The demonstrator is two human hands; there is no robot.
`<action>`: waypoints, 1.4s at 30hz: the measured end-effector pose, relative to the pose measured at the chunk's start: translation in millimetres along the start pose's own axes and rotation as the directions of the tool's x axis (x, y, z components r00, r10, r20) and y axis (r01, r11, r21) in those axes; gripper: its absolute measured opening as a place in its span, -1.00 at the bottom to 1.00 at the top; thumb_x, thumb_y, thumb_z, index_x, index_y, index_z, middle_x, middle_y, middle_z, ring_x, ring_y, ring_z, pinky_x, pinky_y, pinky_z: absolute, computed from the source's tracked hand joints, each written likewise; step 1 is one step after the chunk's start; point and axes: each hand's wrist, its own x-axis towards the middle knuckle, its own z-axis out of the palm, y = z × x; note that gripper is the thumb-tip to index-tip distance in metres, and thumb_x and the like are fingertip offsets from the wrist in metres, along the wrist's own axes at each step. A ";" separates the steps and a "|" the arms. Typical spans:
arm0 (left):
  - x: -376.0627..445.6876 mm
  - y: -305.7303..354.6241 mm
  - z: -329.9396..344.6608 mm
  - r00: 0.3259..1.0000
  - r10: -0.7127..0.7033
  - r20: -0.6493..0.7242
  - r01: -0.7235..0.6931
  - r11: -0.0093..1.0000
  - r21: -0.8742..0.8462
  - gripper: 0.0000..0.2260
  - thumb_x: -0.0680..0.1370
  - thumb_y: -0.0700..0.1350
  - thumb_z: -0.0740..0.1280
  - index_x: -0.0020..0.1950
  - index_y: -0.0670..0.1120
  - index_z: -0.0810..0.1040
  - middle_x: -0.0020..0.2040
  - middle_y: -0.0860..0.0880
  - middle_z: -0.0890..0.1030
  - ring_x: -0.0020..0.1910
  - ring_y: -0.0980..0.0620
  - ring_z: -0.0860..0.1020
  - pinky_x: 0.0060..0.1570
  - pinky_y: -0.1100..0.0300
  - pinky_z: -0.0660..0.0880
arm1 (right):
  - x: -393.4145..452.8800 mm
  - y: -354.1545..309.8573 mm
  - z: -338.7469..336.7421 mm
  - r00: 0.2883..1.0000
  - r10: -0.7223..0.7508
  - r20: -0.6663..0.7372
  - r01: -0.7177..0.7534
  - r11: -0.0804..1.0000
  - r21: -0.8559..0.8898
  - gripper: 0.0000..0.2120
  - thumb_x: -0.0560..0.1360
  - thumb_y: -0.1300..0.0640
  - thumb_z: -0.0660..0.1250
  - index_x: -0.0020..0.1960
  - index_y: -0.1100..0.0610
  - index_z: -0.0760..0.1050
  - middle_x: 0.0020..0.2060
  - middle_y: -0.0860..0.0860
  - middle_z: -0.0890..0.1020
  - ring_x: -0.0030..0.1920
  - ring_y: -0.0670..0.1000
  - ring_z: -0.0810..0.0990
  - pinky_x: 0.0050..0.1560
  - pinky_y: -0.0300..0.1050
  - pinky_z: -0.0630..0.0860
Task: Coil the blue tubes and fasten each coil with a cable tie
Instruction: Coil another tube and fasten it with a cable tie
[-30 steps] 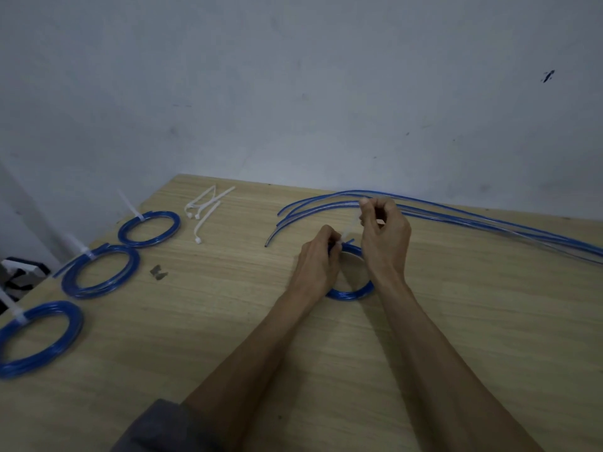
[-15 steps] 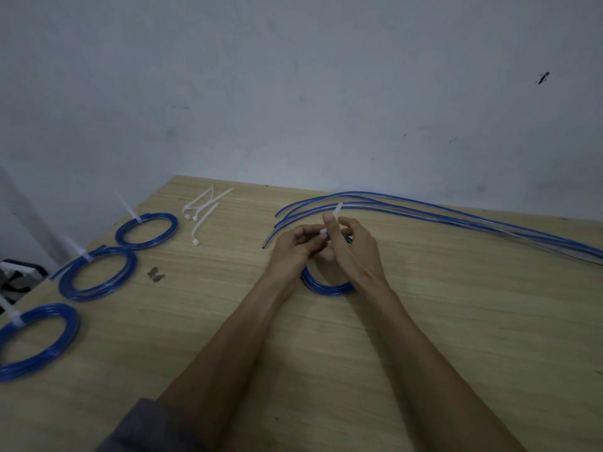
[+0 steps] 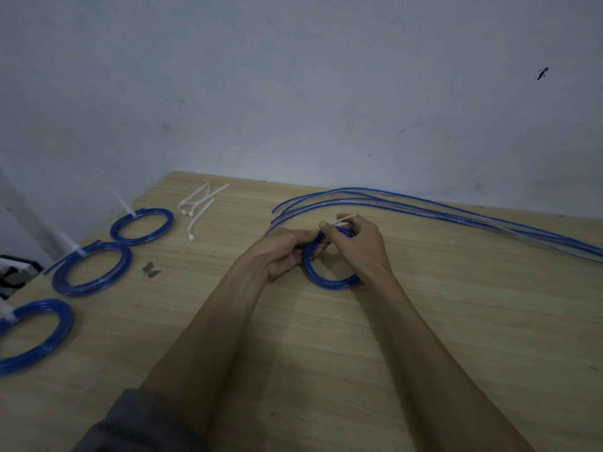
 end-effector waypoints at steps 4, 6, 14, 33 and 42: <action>-2.6 6.8 -10.1 0.997 -0.071 0.016 0.071 0.997 0.028 -0.84 0.61 -0.32 0.29 0.14 -0.31 0.61 0.02 -0.22 0.68 -0.08 -0.02 0.68 -0.06 0.18 0.64 | -1.1 1.0 0.5 0.995 -0.006 0.101 0.005 1.000 0.013 -0.45 0.46 -0.12 0.49 0.36 0.12 0.54 0.24 -0.04 0.60 0.27 -0.08 0.51 0.23 -0.22 0.39; -3.8 9.7 -17.2 0.992 -0.110 0.057 0.109 0.994 0.023 -0.81 0.61 -0.31 0.29 0.18 -0.31 0.60 0.04 -0.21 0.68 -0.04 -0.02 0.67 -0.02 0.17 0.64 | -0.4 -0.9 -1.5 0.988 -0.028 0.151 0.022 0.999 0.037 -0.41 0.44 -0.10 0.52 0.39 0.12 0.52 0.32 0.00 0.58 0.34 -0.06 0.50 0.34 -0.13 0.41; -6.4 10.0 -16.3 0.988 -0.107 0.114 0.088 0.983 0.164 -0.80 0.65 -0.16 0.29 0.17 -0.25 0.61 -0.11 -0.12 0.66 -0.15 0.04 0.63 -0.10 0.22 0.62 | 5.7 2.9 -5.5 0.975 0.003 0.222 -0.032 0.991 0.129 -0.51 0.48 -0.01 0.51 0.37 0.10 0.54 0.25 -0.03 0.62 0.22 -0.11 0.56 0.27 -0.14 0.47; 6.7 -15.9 -9.4 0.904 0.425 0.040 -0.405 0.825 0.394 -0.81 0.62 -0.06 0.36 0.16 -0.11 0.67 -0.03 -0.13 0.72 -0.38 0.12 0.37 -0.36 0.24 0.37 | 7.3 3.6 15.2 0.986 0.161 -0.038 -0.133 0.909 0.394 -0.90 0.55 0.19 0.41 0.02 0.18 0.67 -0.18 -0.02 0.68 -0.29 -0.20 0.53 -0.20 -0.31 0.44; 8.9 -17.6 1.8 0.879 0.469 -0.088 -0.360 0.773 0.523 -0.70 0.68 -0.02 0.23 -0.13 -0.15 0.60 -0.39 0.03 0.64 -0.54 0.12 0.34 -0.48 0.22 0.28 | 1.8 8.0 24.4 0.997 0.029 -0.075 -0.008 0.963 0.268 -0.82 0.57 0.14 0.40 0.13 0.18 0.65 0.00 -0.02 0.69 0.04 -0.11 0.61 0.13 -0.24 0.52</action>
